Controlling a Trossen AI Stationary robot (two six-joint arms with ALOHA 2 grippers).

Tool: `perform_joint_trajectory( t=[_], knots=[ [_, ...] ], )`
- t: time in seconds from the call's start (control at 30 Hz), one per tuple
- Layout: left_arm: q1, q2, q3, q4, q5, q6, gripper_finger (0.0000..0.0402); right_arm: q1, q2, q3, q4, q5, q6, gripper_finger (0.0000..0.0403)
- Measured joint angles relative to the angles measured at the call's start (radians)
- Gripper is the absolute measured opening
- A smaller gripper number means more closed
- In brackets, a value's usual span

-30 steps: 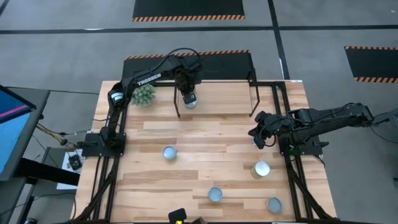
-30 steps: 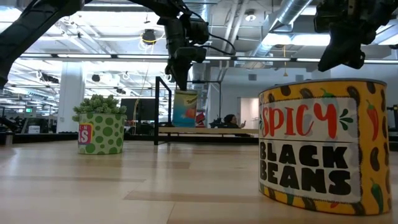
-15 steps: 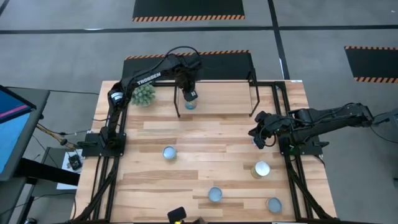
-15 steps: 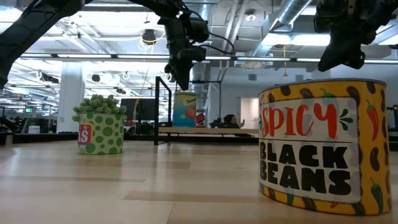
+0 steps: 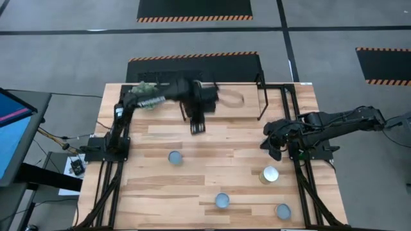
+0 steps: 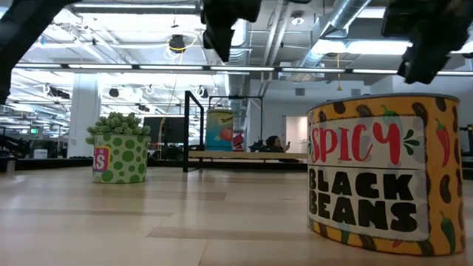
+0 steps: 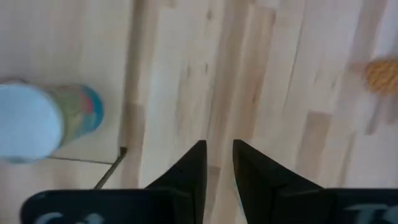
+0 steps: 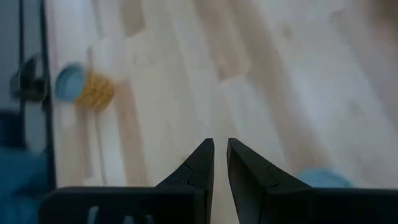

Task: Pick and place cans onto a shelf
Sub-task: Put the canned carrots on the shelf

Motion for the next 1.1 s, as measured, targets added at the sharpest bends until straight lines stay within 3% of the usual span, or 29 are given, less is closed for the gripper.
perform_joint_trajectory(
  t=[0.13,0.3,0.57,0.73,0.93,1.1],
  knots=[
    [-0.114,-0.014,-0.091,-0.005,-0.078,0.009,0.0065,0.031,0.009,0.000,-0.052,-0.013,-0.003,0.0070],
    [-0.199,-0.085,-0.267,0.009,-0.092,-0.070,0.0065,0.136,0.061,0.079,-0.073,0.050,0.026,0.0070],
    [-0.346,-0.379,-0.668,0.245,-0.174,-0.363,0.0065,0.347,0.246,0.269,-0.274,0.184,0.195,0.0070],
    [-0.446,-0.527,-0.851,0.415,-0.274,-0.546,0.0065,0.445,0.351,0.287,-0.406,0.193,0.346,0.0070],
    [-0.535,-0.595,-0.962,0.460,-0.355,-0.725,0.0065,0.508,0.410,0.287,-0.365,0.143,0.437,0.0071],
    [-0.571,-0.598,-0.999,0.458,-0.378,-0.772,0.0065,0.534,0.412,0.288,-0.341,0.114,0.424,0.0093]
  ],
)
